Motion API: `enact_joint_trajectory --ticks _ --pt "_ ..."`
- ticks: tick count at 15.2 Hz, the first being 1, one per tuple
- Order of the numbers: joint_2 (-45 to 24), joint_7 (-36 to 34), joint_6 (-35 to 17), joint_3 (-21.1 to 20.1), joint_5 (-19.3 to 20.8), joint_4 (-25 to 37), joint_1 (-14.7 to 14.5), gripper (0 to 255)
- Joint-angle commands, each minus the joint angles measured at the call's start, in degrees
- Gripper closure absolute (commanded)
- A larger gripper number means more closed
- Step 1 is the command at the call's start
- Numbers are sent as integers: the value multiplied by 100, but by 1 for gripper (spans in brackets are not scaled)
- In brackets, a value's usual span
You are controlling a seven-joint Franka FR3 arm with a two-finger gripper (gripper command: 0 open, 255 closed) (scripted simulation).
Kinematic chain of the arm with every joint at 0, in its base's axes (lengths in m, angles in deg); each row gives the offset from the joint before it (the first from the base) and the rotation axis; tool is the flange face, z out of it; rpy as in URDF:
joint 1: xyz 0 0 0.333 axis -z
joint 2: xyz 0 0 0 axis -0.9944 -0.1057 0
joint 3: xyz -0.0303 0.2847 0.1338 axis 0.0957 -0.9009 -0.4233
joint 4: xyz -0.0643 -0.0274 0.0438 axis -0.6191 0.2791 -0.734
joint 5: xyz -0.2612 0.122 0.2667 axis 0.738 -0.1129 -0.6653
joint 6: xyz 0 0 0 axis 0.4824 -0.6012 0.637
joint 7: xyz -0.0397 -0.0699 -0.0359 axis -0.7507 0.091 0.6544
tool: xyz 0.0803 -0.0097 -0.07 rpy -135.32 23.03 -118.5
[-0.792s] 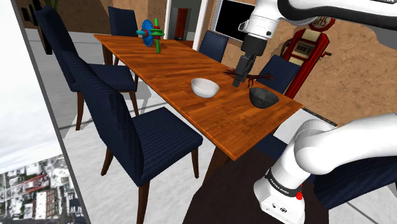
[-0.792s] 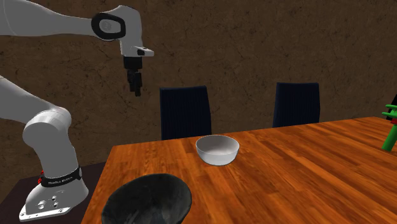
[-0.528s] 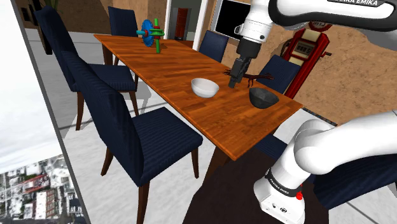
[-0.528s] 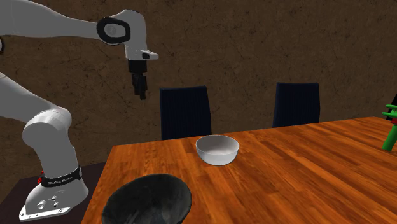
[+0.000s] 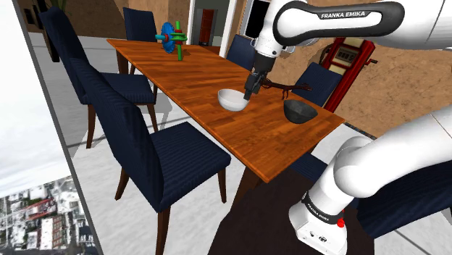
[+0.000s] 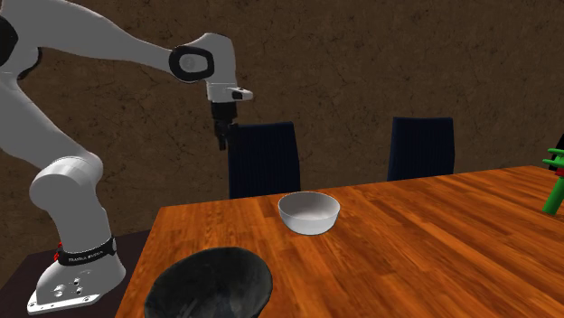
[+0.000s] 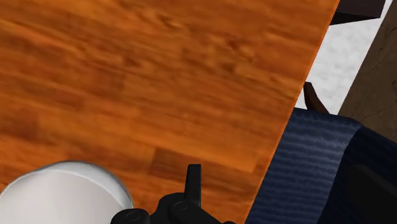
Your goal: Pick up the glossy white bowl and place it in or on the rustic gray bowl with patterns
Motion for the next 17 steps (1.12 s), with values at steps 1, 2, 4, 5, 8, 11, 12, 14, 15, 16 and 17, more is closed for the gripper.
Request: enact_joint_trajectory --ticks 1,2,4,5,8,11,12,14,15,16,17 --pt "-361 75 -308 53 87 122 48 0" --pt "-539 117 -450 84 128 189 73 0" --pt "-902 196 -722 147 205 345 123 0" --pt "-1087 235 -850 177 240 434 147 0" --pt "-1648 347 -1202 266 330 745 216 0" --pt "-2219 457 -1504 349 397 1119 282 0" --pt "-2411 493 -1593 375 413 1258 304 0" --pt "-2798 565 -1752 424 439 1557 349 0" --pt "-2992 602 -1822 447 448 1718 372 0" --pt "-3052 613 -1842 453 450 1768 379 0" --pt "-3090 614 -1912 456 448 1736 383 0"
